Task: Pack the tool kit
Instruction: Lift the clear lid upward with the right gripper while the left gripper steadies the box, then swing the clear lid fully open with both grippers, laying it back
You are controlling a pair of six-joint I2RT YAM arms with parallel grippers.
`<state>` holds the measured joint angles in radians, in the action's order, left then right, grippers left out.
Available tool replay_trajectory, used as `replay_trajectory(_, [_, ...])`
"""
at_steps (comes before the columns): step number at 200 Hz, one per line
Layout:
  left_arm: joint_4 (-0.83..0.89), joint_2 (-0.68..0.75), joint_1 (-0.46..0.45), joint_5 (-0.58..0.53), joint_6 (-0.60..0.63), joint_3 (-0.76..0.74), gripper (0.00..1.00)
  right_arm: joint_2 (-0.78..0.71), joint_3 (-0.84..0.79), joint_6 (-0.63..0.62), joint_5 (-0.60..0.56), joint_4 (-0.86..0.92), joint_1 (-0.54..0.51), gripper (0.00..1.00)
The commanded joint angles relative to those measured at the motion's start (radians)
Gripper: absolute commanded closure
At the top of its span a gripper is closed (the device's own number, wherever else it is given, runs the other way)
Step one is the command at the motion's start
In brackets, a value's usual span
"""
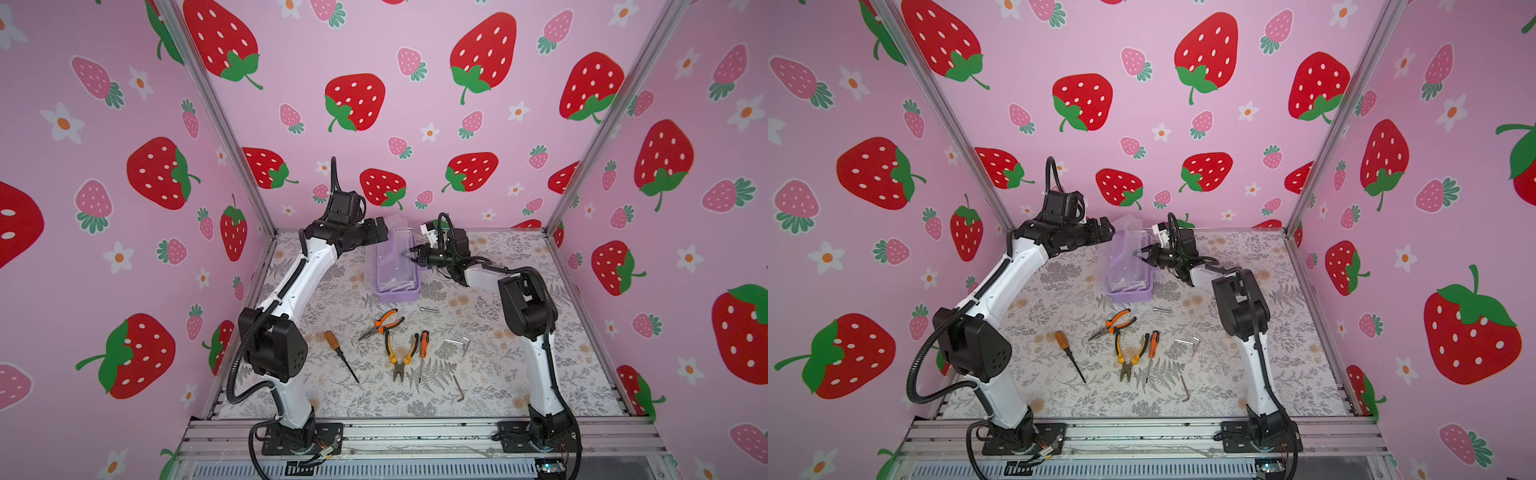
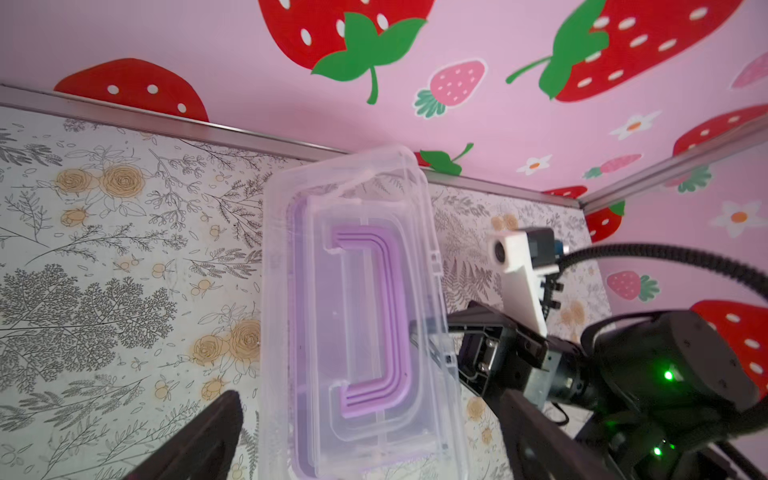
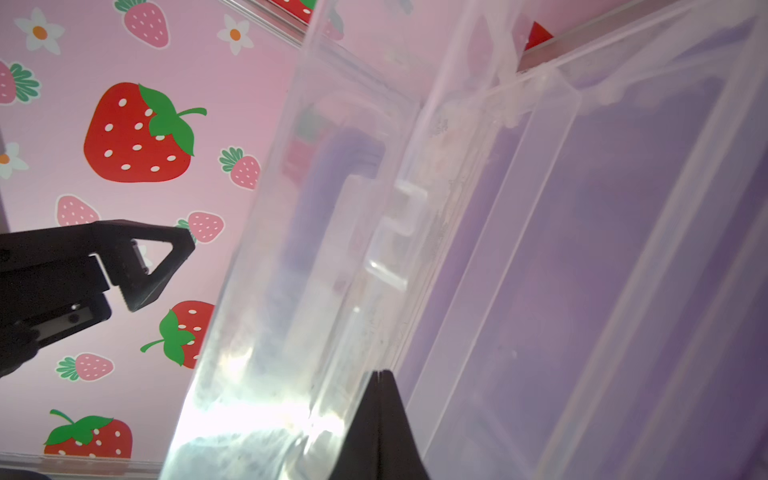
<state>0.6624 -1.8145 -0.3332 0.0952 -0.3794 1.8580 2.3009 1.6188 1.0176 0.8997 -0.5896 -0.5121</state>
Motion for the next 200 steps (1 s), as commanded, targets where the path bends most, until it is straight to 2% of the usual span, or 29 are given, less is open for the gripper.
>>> replay_trajectory(1, [0.157, -0.015, -0.101, -0.099, 0.145, 0.057, 0.01, -0.009, 0.064, 0.013, 0.027, -0.047, -0.027, 0.97])
replay_trajectory(21, [0.243, -0.044, -0.161, -0.15, 0.182, 0.084, 0.01, -0.002, 0.067, 0.022, 0.027, -0.051, -0.032, 0.97])
replay_trajectory(72, [0.416, -0.169, -0.268, -0.37, 0.234, 0.227, 0.01, -0.015, 0.059, 0.022, 0.027, -0.062, -0.046, 0.97])
replay_trajectory(108, [0.509, -0.257, -0.299, -0.507, 0.237, 0.335, 0.01, -0.023, 0.061, 0.024, 0.03, -0.062, -0.049, 0.97])
replay_trajectory(138, [0.499, -0.269, -0.296, -0.54, 0.228, 0.331, 0.0, -0.031, 0.052, 0.024, 0.032, -0.064, -0.05, 0.97])
replay_trajectory(160, [0.481, -0.264, -0.292, -0.542, 0.216, 0.314, 0.09, -0.034, 0.048, 0.025, 0.033, -0.064, -0.049, 0.96])
replay_trajectory(200, [0.402, -0.199, -0.246, -0.46, 0.173, 0.231, 0.21, -0.052, 0.027, 0.016, 0.03, -0.064, -0.037, 0.94])
